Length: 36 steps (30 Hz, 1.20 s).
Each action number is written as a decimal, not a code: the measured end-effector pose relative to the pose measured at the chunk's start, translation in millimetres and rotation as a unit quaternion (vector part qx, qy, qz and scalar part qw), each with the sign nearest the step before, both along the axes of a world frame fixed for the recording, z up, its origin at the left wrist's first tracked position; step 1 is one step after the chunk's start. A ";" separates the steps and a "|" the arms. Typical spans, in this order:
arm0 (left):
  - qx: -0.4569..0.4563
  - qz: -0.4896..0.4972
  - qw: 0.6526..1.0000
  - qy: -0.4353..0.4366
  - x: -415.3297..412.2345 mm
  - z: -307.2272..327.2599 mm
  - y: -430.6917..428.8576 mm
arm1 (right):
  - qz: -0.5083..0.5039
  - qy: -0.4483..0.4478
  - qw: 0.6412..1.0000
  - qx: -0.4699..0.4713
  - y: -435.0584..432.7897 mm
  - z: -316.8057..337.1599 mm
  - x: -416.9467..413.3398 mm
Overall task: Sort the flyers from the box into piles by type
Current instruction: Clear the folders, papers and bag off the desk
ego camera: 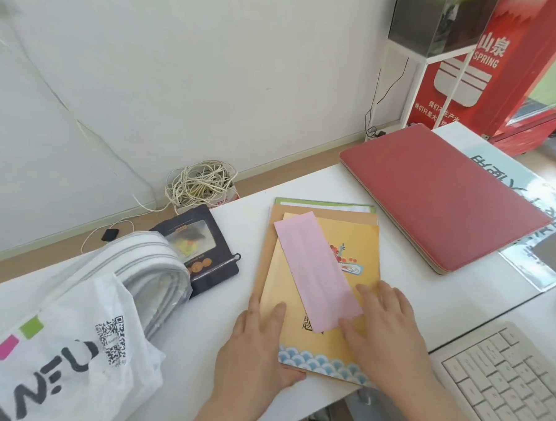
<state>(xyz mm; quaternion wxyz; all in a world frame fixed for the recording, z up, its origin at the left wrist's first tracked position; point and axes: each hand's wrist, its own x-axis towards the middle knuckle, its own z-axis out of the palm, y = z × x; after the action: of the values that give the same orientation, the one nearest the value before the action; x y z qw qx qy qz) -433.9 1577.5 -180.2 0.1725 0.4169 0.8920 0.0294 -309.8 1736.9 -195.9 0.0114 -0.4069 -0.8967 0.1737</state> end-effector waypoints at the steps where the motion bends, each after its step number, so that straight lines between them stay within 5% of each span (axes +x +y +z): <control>1: 0.004 0.008 1.000 0.010 0.1 1.2 1.9 | -0.026 -0.015 0.999 -0.020 6.5 2.1 -1.0; 15: 0.002 0.042 0.998 0.050 -2.1 6.4 15.4 | -0.021 0.063 0.993 -0.101 26.6 23.4 -14.8; 20: -0.021 0.051 0.998 0.038 3.7 10.4 21.2 | -0.101 0.010 0.988 -0.117 34.7 13.4 -11.5; 28: -0.027 0.058 0.998 0.024 2.0 9.9 11.9 | -0.184 0.127 0.962 -0.158 63.7 10.8 -4.8; 36: -0.150 -0.033 0.984 0.087 6.8 36.4 41.2 | -0.040 -0.082 0.996 0.021 63.1 16.6 -3.6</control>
<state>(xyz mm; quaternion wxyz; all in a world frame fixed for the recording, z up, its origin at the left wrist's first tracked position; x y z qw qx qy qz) -427.0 1618.7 -143.8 0.1556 0.4159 0.8838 -0.1473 -313.4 1800.0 -179.2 -0.0471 -0.4551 -0.8810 0.1202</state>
